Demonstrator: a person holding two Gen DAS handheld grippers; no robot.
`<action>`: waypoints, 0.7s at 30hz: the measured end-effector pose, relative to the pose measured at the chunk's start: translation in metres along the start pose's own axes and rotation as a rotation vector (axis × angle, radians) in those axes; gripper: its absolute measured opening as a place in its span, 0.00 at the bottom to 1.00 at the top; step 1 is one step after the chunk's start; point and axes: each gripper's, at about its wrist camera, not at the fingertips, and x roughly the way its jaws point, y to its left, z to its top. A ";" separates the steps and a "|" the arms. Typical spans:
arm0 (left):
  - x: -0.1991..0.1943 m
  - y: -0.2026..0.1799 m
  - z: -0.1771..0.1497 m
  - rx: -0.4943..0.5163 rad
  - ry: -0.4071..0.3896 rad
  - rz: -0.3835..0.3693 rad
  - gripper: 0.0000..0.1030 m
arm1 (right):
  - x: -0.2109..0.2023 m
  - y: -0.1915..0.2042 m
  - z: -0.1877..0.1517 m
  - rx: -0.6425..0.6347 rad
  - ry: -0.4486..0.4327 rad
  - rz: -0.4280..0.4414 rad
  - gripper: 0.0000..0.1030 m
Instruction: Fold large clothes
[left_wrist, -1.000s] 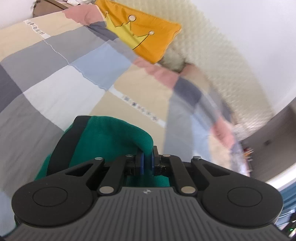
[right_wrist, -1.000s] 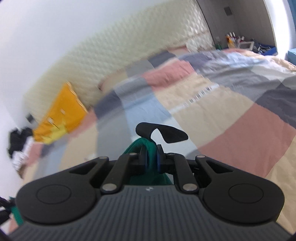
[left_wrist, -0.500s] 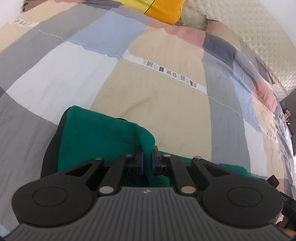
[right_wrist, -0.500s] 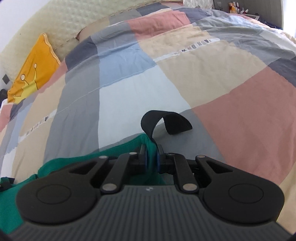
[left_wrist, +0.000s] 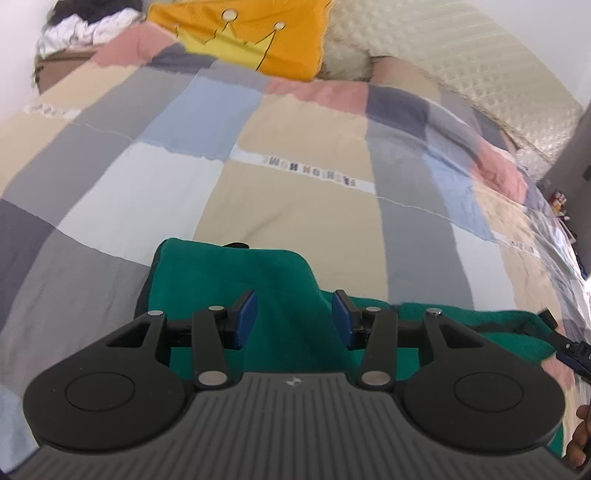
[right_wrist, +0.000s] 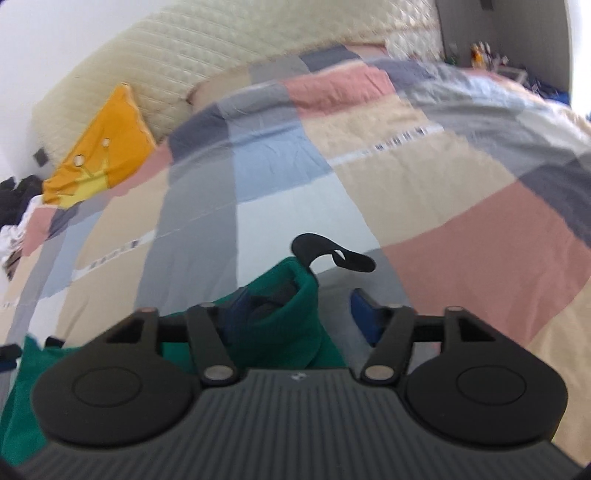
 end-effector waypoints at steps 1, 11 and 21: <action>-0.010 -0.003 -0.003 0.011 -0.021 0.005 0.49 | -0.007 0.001 -0.001 -0.009 -0.002 0.009 0.62; -0.100 -0.052 -0.046 0.189 -0.157 -0.023 0.49 | -0.088 0.023 -0.021 -0.107 -0.094 0.129 0.61; -0.176 -0.070 -0.110 0.213 -0.227 -0.144 0.49 | -0.160 0.032 -0.064 -0.157 -0.154 0.213 0.62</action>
